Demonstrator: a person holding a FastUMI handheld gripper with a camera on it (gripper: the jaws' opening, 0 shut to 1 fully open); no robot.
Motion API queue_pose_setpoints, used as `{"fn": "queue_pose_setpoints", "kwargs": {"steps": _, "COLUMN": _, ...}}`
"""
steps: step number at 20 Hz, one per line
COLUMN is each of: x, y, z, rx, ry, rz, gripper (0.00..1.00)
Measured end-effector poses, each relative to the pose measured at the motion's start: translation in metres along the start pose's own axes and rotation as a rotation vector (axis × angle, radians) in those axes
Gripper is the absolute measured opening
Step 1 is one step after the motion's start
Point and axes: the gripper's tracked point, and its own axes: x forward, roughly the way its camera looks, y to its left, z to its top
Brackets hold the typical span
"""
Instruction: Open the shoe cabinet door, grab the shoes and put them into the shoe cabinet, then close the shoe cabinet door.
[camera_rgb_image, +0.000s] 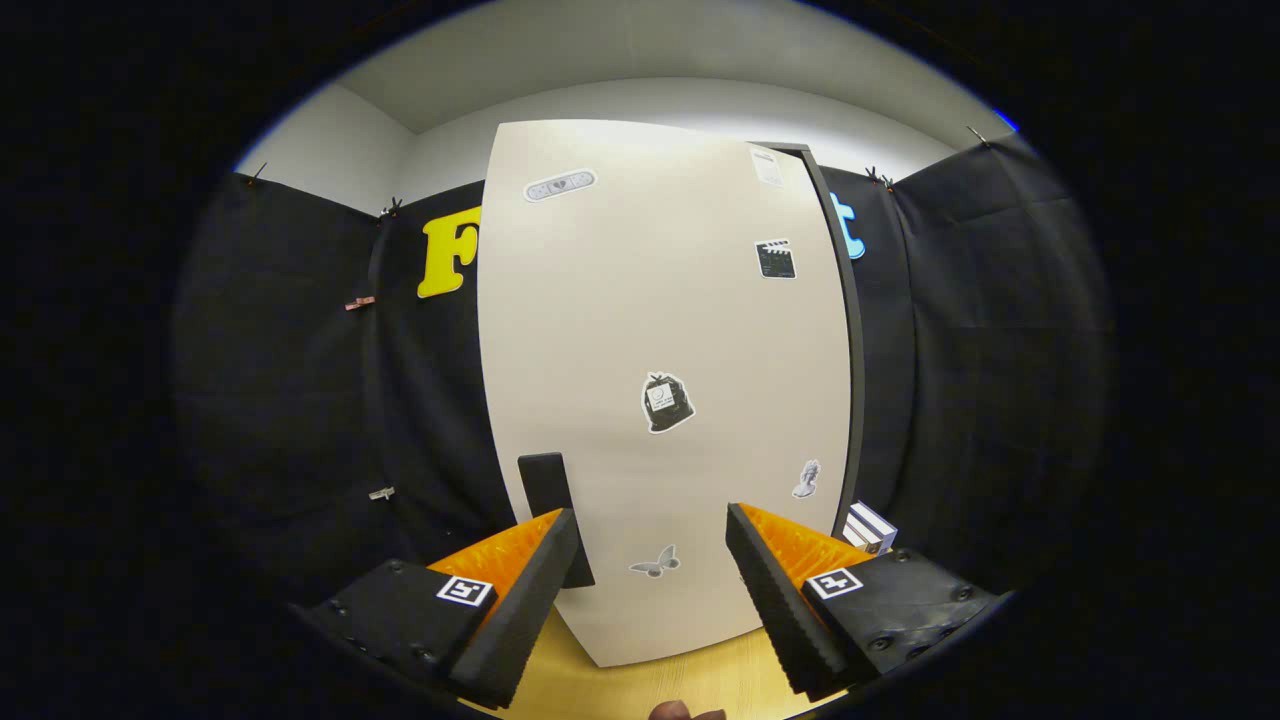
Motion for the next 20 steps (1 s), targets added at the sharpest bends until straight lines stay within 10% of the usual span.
{"fn": "queue_pose_setpoints", "kwargs": {"steps": 20, "x": -0.021, "y": -0.017, "z": 0.020, "rx": -0.048, "ry": -0.084, "rz": -0.124, "gripper": 0.97}}
